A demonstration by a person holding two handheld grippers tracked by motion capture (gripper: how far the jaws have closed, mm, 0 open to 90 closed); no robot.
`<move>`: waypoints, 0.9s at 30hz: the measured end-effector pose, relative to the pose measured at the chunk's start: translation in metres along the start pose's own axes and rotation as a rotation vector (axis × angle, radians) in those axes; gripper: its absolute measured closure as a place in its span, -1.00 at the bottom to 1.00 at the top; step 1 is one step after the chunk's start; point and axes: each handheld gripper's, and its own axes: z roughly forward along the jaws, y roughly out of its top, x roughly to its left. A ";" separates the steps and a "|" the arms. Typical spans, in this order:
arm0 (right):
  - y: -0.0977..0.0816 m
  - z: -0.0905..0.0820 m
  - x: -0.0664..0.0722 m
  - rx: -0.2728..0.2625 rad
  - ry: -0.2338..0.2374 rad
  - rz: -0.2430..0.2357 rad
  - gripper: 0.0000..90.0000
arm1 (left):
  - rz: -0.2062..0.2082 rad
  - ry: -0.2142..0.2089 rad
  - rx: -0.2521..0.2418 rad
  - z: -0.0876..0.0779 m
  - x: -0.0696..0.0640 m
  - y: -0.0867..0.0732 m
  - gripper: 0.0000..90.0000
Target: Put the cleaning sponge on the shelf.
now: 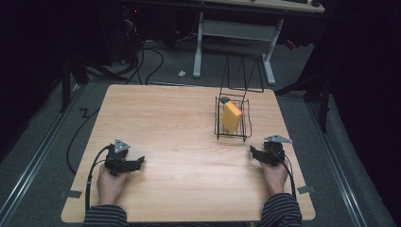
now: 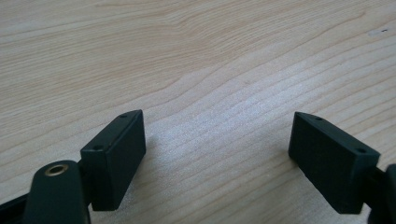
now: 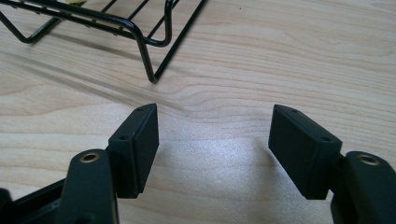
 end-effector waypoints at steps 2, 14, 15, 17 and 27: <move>0.000 0.001 0.000 0.006 -0.004 -0.001 -0.25 | 0.000 0.000 0.000 0.000 0.000 0.000 -0.57; 0.000 0.003 0.001 0.033 -0.004 -0.016 -0.32 | 0.001 0.001 0.000 0.000 0.000 0.000 -0.57; -0.001 0.003 0.001 0.033 -0.004 -0.016 -0.32 | 0.001 0.001 0.000 0.000 0.000 0.000 -0.57; -0.001 0.003 0.001 0.034 -0.006 -0.015 -0.32 | 0.001 0.002 0.000 0.000 0.000 0.000 -0.57; -0.001 0.003 0.001 0.034 -0.005 -0.019 -0.33 | 0.001 0.002 0.000 0.000 0.000 0.000 -0.57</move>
